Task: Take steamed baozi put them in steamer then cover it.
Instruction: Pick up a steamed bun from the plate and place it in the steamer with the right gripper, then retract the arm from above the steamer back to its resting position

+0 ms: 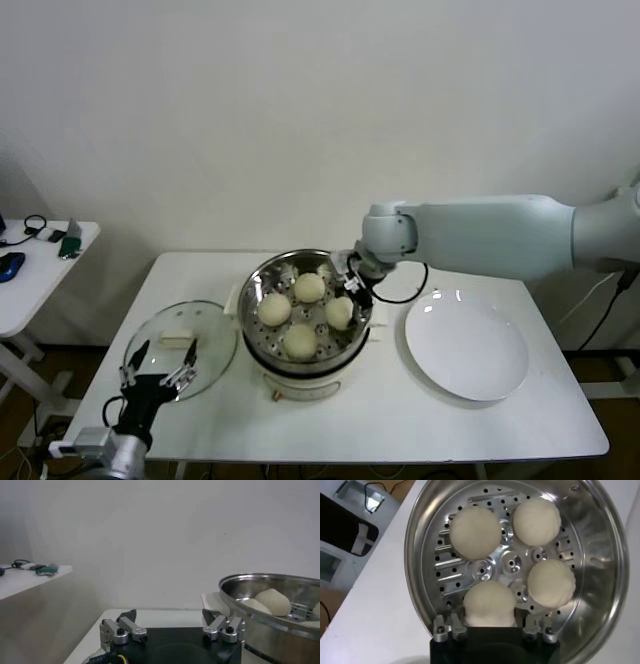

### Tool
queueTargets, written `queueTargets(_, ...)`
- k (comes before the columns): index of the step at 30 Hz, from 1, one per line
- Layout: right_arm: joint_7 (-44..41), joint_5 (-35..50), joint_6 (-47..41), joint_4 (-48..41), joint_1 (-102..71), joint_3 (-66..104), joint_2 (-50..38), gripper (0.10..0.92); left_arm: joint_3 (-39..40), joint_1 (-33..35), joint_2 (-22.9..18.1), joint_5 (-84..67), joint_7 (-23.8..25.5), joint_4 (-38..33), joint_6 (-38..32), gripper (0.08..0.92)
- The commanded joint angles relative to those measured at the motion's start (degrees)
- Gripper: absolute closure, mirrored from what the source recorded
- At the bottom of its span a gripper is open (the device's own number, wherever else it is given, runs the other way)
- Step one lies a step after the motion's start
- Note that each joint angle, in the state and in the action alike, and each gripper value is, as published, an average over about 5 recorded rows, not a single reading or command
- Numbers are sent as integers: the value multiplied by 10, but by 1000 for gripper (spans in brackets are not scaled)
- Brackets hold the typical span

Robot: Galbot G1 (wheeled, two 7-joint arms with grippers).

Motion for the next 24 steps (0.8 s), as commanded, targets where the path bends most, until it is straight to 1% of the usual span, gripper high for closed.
queueTargets(1, 5, -17, 0, -5, -11, 5, 4, 293, 1, 0, -1, 0, 0, 0, 0, 177)
queueTargets(4, 4, -16, 3, -7, -7, 19, -3, 228, 0, 0, -1, 0, -1, 0, 0, 177)
queueTargets(7, -8, 8, 10, -5, 8, 37, -19, 206, -1, 0, 0, 0, -1, -1, 1, 177)
queueTargets(8, -17, 27, 12, -2, 15, 45, -27, 205, -2, 1, 0, 0, -1, -2, 1, 177)
queueTargets(11, -50, 128, 17, 9, 40, 75, -65, 203, -3, 2, 1, 0, 0, -4, 1, 177)
queueTargets(14, -47, 213, 11, 12, 50, 111, -108, 202, -4, 1, 2, 0, 0, -7, 4, 177)
queueTargets(16, 9, 253, 6, 9, 39, 143, -136, 202, -3, 1, 3, -2, -1, -8, 6, 177)
queueTargets(17, 52, 266, 6, 8, 29, 161, -147, 202, -2, 1, 4, -5, -3, -9, 8, 177)
queueTargets(18, 113, 274, 7, 8, 11, 188, -158, 203, -1, 1, 5, -8, -5, -9, 8, 177)
queueTargets(22, 349, 259, 14, 13, -103, 328, -193, 203, 5, -2, 6, -26, -22, -12, 11, 177)
queueTargets(24, 413, 255, 11, 27, -161, 405, -216, 203, 7, -4, 6, -26, -28, -11, 12, 177)
